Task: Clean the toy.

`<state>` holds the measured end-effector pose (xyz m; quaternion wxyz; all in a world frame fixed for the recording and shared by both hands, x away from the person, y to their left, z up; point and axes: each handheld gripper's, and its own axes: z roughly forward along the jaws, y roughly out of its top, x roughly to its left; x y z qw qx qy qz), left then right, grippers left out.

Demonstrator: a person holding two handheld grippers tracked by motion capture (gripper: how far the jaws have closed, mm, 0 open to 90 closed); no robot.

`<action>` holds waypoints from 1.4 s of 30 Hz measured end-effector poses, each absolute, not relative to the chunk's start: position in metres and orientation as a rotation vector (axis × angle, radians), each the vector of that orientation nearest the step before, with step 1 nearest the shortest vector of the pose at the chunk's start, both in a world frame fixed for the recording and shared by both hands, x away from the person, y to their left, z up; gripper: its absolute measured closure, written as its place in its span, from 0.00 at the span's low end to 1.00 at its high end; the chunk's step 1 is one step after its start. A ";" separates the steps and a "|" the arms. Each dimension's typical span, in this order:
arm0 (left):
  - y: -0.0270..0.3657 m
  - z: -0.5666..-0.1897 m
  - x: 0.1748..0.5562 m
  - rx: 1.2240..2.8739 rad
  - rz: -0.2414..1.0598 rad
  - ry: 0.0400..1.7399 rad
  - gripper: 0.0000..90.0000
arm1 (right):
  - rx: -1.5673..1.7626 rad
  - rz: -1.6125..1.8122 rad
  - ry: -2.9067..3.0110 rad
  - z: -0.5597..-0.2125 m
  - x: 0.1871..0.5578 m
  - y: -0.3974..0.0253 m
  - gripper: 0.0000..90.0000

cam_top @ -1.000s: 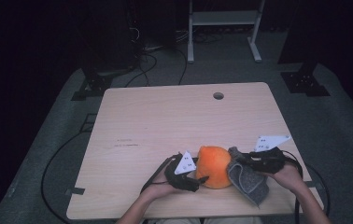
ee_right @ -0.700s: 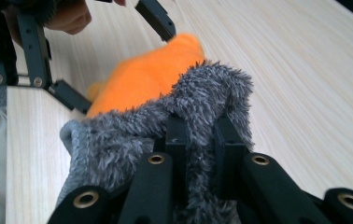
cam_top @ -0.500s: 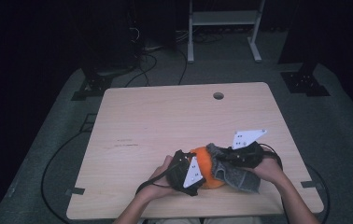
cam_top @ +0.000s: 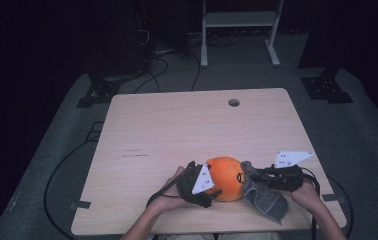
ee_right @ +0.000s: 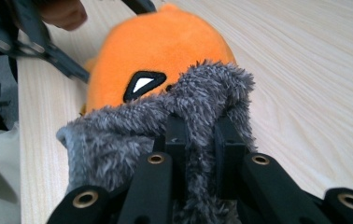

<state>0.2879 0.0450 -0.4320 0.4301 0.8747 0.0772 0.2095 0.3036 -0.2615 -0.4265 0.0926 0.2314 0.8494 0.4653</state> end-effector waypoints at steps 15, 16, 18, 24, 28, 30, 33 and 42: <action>0.002 -0.433 0.305 2.232 0.574 0.205 0.28 | 0.720 1.360 2.484 -0.427 0.306 -0.263 0.86; 0.003 -0.431 0.305 2.223 0.563 0.220 0.33 | 0.743 1.354 2.477 -0.427 0.307 -0.269 0.86; 0.008 -0.425 0.306 2.173 0.530 0.241 0.40 | 0.786 1.340 2.454 -0.428 0.308 -0.280 0.84; 0.023 -0.412 0.326 2.126 0.573 0.346 0.43 | 0.919 1.309 2.406 -0.430 0.314 -0.313 0.74; 0.031 -0.410 0.350 2.131 0.608 0.415 0.42 | 0.966 1.303 2.402 -0.439 0.317 -0.318 0.62; 0.032 -0.413 0.358 2.155 0.614 0.425 0.42 | 0.991 1.338 2.379 -0.442 0.318 -0.321 0.57; 0.032 -0.418 0.366 2.152 0.591 0.452 0.41 | 1.009 1.349 2.363 -0.443 0.318 -0.321 0.51; 0.043 -0.409 0.364 2.112 0.478 0.470 0.17 | 0.972 1.396 2.350 -0.440 0.314 -0.319 0.45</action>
